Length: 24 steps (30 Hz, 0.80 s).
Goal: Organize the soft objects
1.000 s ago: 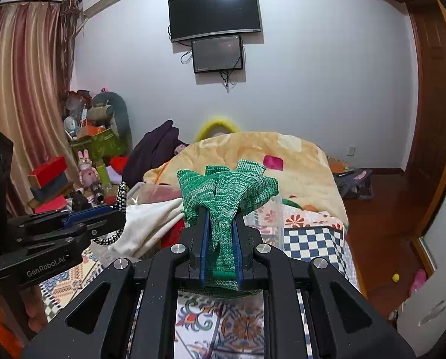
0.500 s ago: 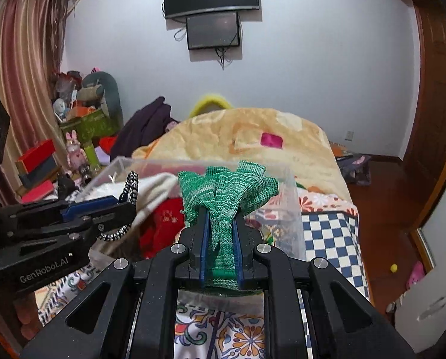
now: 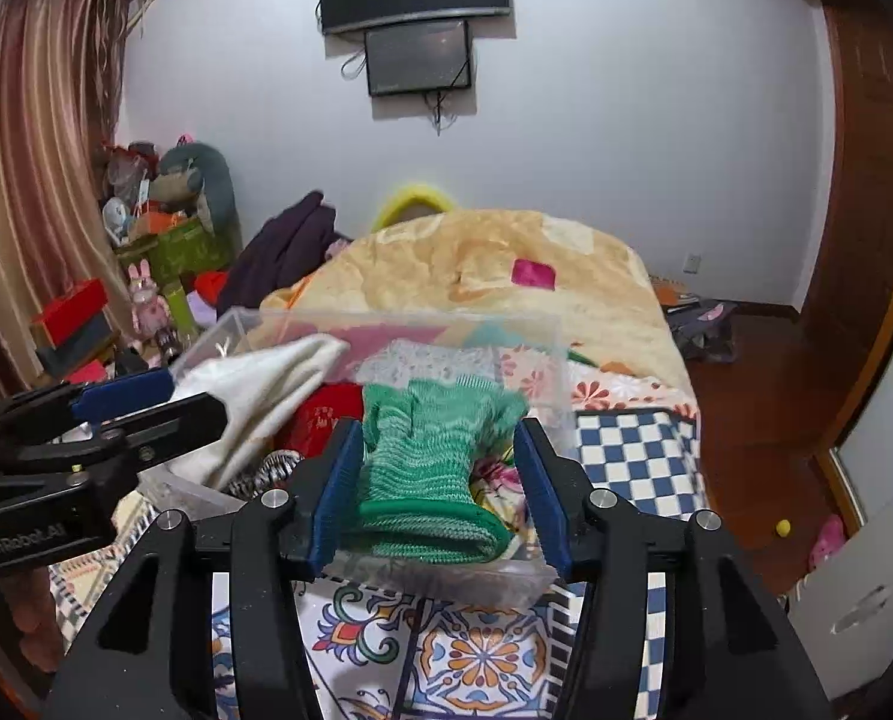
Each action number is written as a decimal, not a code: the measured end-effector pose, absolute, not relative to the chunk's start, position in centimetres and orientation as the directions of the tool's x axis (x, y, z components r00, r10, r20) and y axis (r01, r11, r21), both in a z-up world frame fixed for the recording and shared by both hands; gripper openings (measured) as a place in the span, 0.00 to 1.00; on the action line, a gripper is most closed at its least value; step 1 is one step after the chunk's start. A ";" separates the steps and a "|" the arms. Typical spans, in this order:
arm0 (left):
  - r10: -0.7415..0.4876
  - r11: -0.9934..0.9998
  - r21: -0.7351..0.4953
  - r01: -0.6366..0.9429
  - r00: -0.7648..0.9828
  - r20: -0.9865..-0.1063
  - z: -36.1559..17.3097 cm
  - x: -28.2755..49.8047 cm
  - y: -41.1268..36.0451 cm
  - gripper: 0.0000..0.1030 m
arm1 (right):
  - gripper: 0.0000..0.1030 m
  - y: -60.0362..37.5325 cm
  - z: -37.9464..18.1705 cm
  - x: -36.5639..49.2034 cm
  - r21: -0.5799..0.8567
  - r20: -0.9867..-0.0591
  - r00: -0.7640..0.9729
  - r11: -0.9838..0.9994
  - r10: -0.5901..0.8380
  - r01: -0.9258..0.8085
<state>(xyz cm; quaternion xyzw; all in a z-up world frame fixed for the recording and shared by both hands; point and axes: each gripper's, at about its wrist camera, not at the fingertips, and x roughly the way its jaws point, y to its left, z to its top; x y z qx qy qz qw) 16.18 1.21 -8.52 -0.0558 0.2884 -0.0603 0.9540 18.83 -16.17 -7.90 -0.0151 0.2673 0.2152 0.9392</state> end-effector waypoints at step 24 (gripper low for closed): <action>-0.095 0.995 -0.061 0.085 0.975 -0.200 2.8 3.9 1.0 0.94 | 0.75 -18.4 1.6 9.7 0.066 -0.198 0.862 0.884 0.467 -0.463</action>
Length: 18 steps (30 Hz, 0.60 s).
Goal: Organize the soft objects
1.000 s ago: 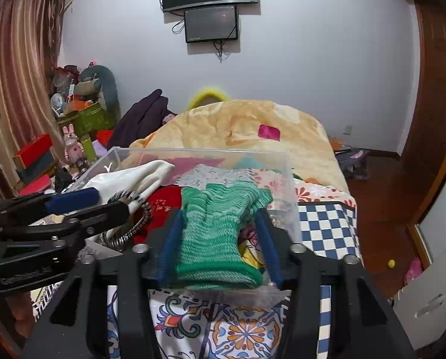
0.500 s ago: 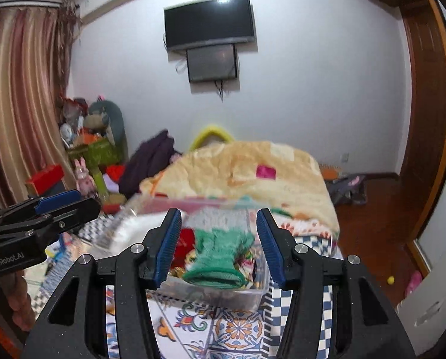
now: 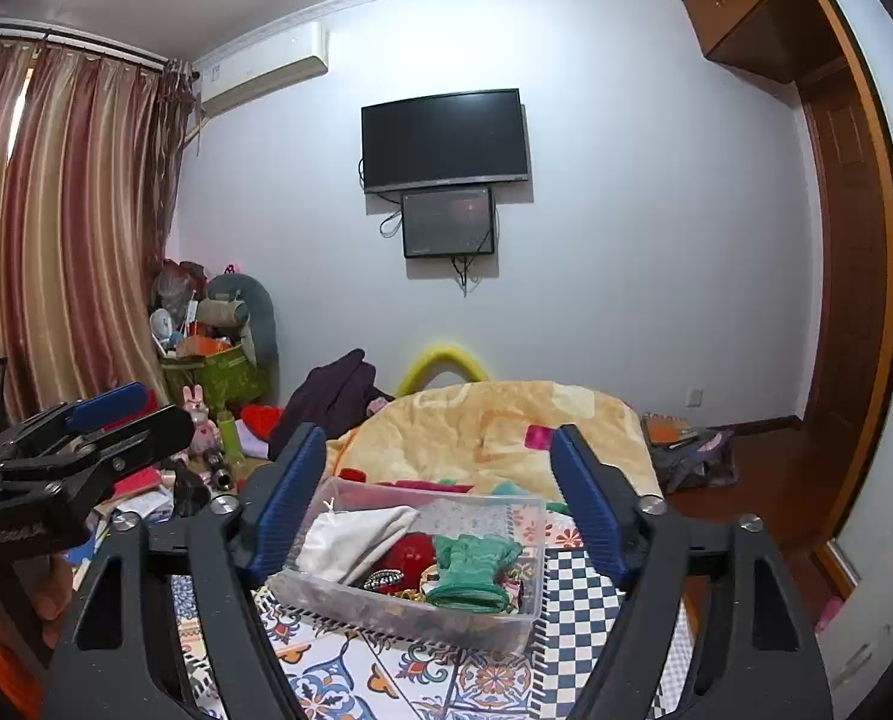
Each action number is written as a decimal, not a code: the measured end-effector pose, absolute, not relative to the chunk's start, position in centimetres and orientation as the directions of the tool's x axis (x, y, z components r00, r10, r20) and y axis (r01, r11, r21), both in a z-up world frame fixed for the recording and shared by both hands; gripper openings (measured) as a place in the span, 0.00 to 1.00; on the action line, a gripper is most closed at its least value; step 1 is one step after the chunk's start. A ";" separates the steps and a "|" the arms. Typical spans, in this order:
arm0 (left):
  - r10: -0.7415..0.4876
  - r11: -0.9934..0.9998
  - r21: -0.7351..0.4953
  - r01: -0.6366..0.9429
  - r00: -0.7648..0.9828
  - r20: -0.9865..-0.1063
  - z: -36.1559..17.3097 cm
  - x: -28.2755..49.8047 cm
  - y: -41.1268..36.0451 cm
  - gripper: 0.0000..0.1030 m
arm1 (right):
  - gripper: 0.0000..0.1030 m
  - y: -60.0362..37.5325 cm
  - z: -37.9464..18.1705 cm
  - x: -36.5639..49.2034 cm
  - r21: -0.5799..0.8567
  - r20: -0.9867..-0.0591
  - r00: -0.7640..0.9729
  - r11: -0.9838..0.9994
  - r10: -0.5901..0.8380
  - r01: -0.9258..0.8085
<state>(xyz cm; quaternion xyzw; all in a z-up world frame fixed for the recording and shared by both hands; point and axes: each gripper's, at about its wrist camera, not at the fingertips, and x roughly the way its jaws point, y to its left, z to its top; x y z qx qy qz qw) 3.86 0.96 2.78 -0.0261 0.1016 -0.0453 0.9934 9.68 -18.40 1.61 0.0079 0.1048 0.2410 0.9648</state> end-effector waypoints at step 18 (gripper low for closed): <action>-0.090 0.995 -0.071 0.076 0.973 -0.212 1.9 3.5 1.0 1.00 | 0.95 -19.1 0.7 8.6 0.080 -0.183 0.870 0.889 0.458 -0.451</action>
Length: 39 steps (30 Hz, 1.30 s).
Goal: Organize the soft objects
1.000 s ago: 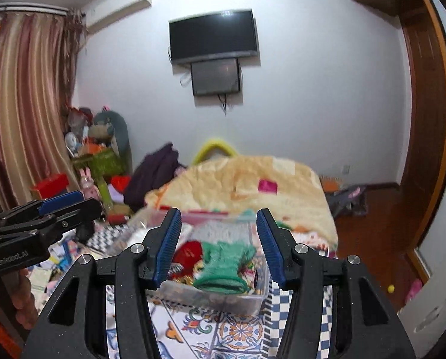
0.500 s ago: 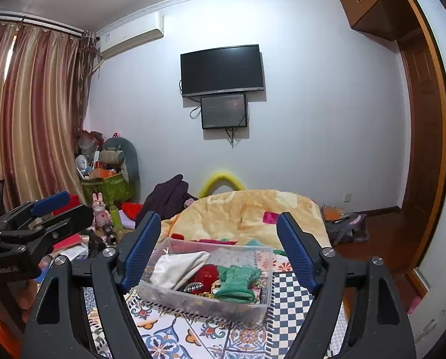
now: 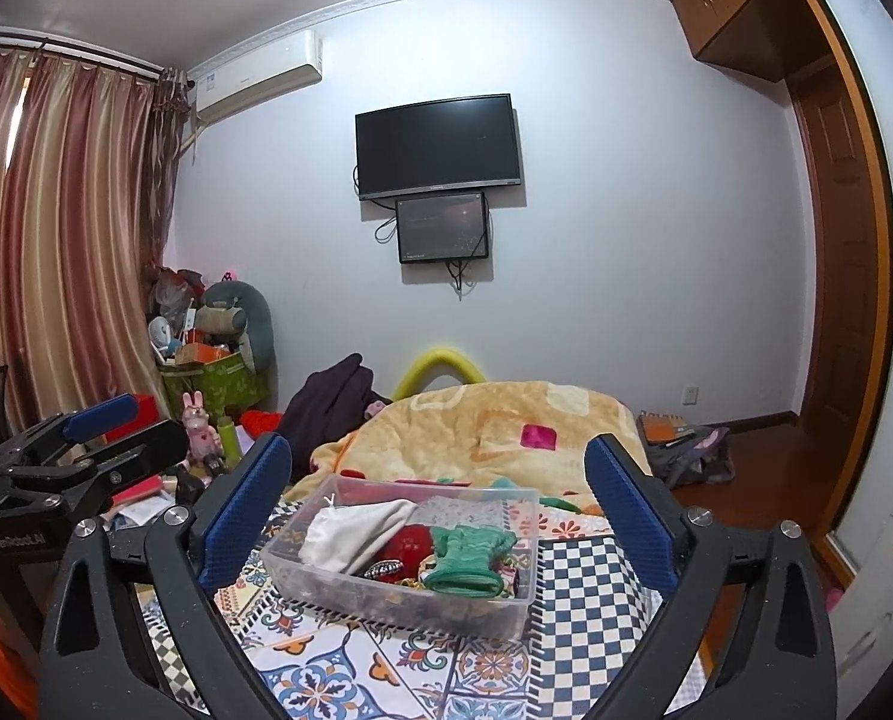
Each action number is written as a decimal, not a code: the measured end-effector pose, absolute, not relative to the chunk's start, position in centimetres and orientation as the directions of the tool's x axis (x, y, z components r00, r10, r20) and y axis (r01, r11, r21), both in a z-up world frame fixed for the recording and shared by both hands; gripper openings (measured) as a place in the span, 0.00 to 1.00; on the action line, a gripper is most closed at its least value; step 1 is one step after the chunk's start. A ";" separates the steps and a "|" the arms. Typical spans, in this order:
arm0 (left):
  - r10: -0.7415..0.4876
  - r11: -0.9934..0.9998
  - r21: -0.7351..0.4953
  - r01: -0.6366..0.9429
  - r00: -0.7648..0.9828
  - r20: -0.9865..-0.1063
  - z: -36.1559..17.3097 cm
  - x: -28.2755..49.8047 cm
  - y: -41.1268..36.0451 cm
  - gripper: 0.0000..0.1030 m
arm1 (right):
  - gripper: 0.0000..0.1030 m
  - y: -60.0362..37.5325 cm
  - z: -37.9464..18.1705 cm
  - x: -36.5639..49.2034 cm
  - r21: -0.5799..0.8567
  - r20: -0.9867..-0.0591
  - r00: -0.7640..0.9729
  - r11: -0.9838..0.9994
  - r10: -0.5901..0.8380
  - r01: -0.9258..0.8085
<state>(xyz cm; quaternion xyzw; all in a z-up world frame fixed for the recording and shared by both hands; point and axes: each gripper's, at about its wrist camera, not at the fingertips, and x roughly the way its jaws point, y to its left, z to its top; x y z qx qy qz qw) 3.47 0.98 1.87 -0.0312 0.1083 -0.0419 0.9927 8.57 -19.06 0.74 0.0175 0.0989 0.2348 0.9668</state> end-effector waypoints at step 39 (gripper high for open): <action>-0.088 0.996 -0.053 0.078 0.971 -0.222 1.5 3.4 0.9 1.00 | 1.00 -19.0 0.6 7.9 0.065 -0.190 0.870 0.890 0.455 -0.451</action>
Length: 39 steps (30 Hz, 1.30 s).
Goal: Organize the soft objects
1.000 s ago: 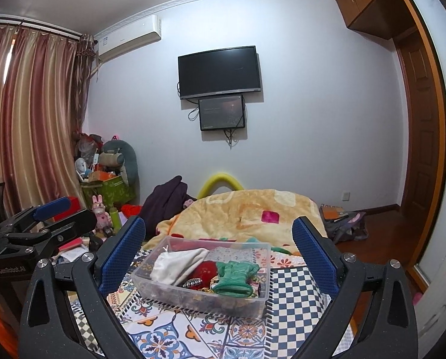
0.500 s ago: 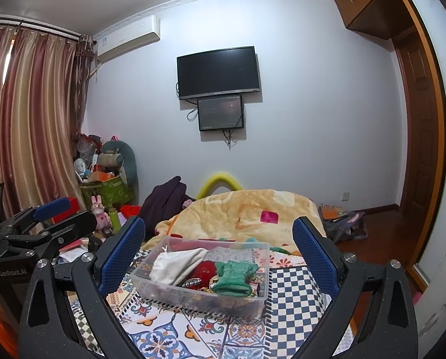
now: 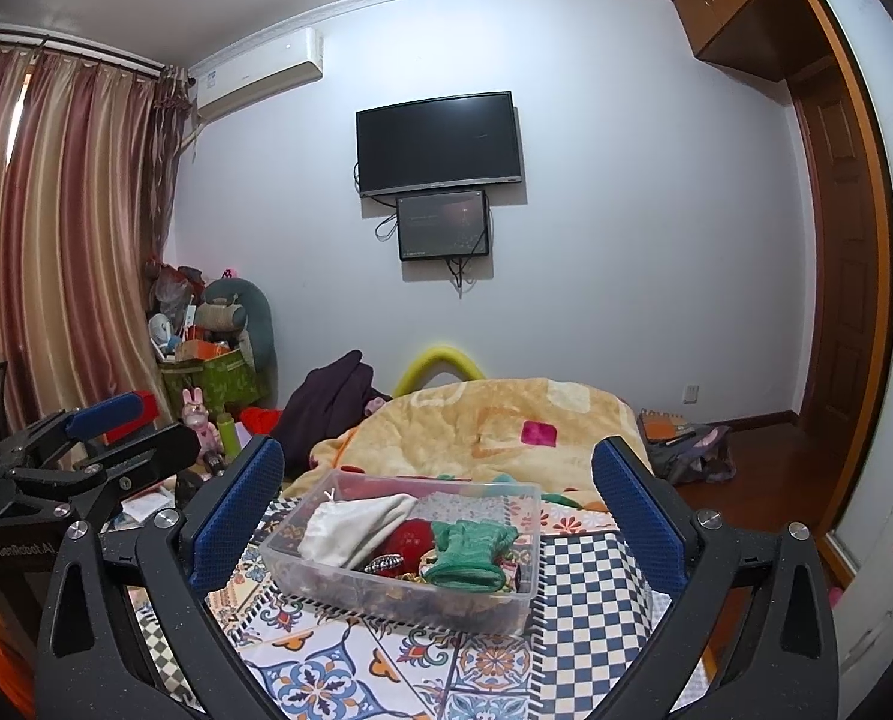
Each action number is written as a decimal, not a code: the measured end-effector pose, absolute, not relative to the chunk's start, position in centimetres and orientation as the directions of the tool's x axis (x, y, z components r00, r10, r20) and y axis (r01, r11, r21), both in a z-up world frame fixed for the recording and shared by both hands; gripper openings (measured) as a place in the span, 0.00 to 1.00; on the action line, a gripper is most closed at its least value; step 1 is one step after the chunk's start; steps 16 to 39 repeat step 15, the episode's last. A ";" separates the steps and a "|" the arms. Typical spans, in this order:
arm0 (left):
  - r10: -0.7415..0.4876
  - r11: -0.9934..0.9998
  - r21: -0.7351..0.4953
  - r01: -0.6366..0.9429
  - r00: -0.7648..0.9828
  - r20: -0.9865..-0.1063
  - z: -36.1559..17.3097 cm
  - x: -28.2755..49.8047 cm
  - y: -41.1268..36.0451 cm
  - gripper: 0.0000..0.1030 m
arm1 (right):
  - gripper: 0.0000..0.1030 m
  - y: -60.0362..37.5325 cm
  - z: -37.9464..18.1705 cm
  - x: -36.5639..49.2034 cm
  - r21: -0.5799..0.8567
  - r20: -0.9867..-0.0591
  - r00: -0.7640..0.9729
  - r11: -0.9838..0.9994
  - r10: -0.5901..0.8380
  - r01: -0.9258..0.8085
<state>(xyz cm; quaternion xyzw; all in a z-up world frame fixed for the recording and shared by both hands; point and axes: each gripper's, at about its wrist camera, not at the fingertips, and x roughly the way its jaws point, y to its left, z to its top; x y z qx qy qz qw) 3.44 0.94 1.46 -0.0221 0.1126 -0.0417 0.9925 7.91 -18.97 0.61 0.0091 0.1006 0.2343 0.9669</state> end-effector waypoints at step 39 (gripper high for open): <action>-0.097 0.994 -0.062 0.086 0.972 -0.216 2.1 2.6 0.8 1.00 | 1.00 -18.9 0.8 7.5 0.048 -0.192 0.872 0.892 0.450 -0.450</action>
